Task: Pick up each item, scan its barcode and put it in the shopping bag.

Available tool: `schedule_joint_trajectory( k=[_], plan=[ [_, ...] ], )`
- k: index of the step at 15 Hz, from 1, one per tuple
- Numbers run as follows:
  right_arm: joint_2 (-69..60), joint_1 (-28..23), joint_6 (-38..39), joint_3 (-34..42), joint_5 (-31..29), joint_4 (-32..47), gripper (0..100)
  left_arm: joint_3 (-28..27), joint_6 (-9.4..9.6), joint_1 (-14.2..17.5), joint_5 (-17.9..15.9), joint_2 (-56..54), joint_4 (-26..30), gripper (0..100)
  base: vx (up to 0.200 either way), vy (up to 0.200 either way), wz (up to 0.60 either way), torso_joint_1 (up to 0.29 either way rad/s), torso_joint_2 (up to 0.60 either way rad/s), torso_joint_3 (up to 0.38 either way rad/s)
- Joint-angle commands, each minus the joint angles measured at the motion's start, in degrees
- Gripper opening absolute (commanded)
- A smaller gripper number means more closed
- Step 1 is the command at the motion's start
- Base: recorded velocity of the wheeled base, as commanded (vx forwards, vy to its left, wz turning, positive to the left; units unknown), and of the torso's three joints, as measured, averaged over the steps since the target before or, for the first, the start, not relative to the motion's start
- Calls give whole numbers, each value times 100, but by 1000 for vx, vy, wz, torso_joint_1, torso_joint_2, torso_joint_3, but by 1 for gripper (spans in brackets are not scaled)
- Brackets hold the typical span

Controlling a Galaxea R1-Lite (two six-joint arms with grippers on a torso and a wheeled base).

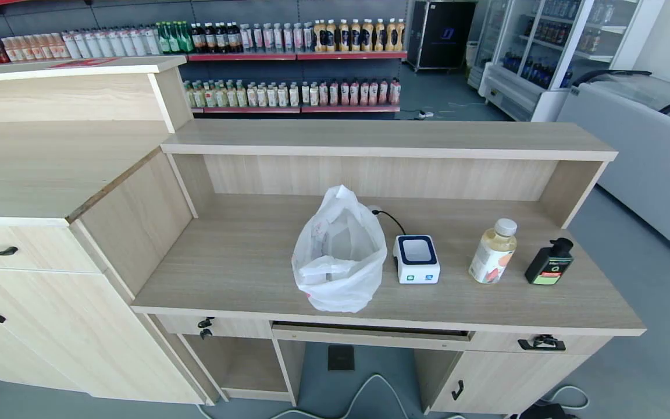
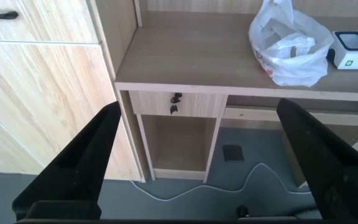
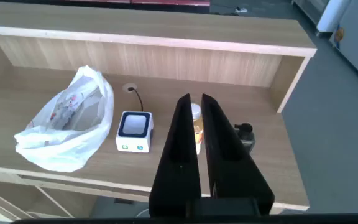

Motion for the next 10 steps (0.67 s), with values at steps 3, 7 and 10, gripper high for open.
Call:
schedule_joint_trajectory(
  k=[3, 7, 10],
  plan=[
    [3198, -748, -162, 705, 445, -2407, 100, 1, -9, 0, 0, 0, -1, 100, 0, 0, 0, 0, 0, 0],
    [4894, -774, 32, 722, 858, -3532, 100, 1, -9, 0, 0, 0, -1, 100, 0, 0, 0, 0, 0, 0],
    [5879, -774, -56, 696, 893, -4227, 100, 1, -9, 0, 0, 9, -1, 100, 0, 0, 0, 0, 0, 0]
  ],
)
